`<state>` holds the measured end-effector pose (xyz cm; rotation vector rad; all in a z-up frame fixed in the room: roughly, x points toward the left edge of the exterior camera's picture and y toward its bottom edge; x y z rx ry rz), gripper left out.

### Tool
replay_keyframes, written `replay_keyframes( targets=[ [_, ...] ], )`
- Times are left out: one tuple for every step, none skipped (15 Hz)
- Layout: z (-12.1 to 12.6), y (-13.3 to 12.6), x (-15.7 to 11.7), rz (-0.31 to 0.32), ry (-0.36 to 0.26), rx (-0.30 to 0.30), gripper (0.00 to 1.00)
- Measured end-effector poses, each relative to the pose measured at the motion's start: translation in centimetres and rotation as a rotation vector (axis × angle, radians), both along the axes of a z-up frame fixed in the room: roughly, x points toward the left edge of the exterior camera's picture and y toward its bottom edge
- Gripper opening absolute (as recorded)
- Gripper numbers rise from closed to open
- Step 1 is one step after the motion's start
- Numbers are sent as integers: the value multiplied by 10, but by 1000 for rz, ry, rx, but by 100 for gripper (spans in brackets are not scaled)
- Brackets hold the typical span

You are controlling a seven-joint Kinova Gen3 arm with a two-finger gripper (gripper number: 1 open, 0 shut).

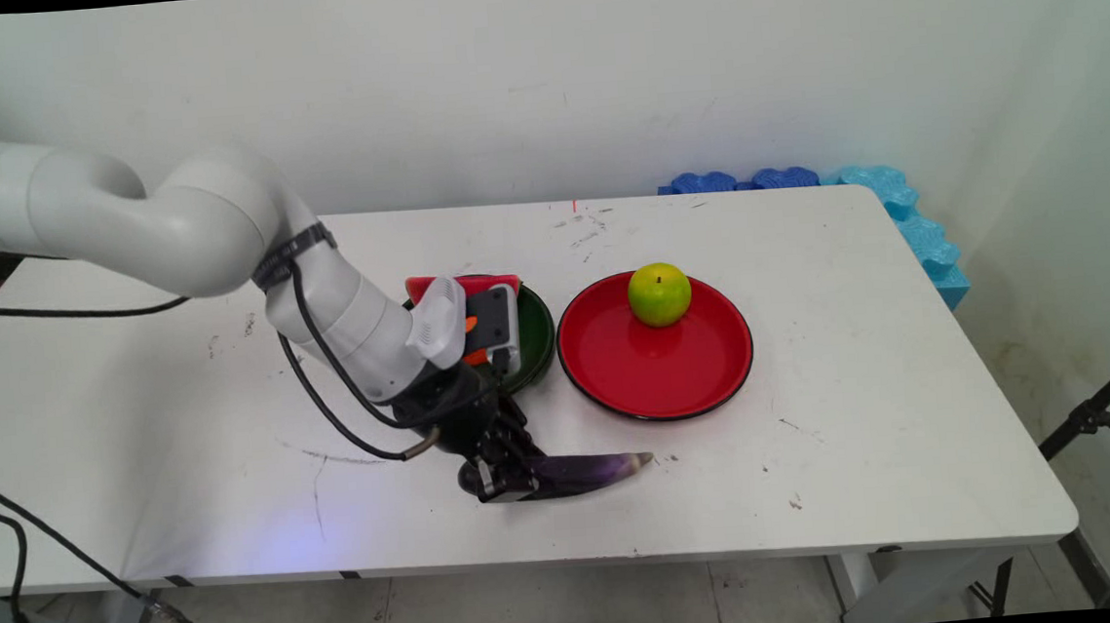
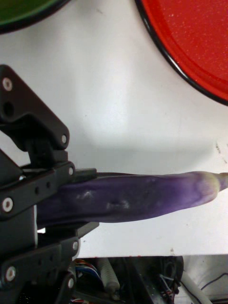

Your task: Place the picked object on the table

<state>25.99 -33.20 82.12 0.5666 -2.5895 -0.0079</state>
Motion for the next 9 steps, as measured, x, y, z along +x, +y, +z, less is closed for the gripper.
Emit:
replay_keyframes(
  targets=[
    [-3,0,0,-1,0,-2,0],
    [-5,0,0,-2,2,-4,0],
    [-7,0,0,-3,3,-5,0],
    [-8,0,-1,-4,4,-7,100],
    [-9,0,-1,-5,6,-8,100],
    [-9,0,-1,-6,10,-10,100],
    [-7,-1,-2,-9,17,-12,100],
    [-5,-2,-3,-9,24,-16,100],
    [0,-3,-3,-10,32,-19,100]
  ],
)
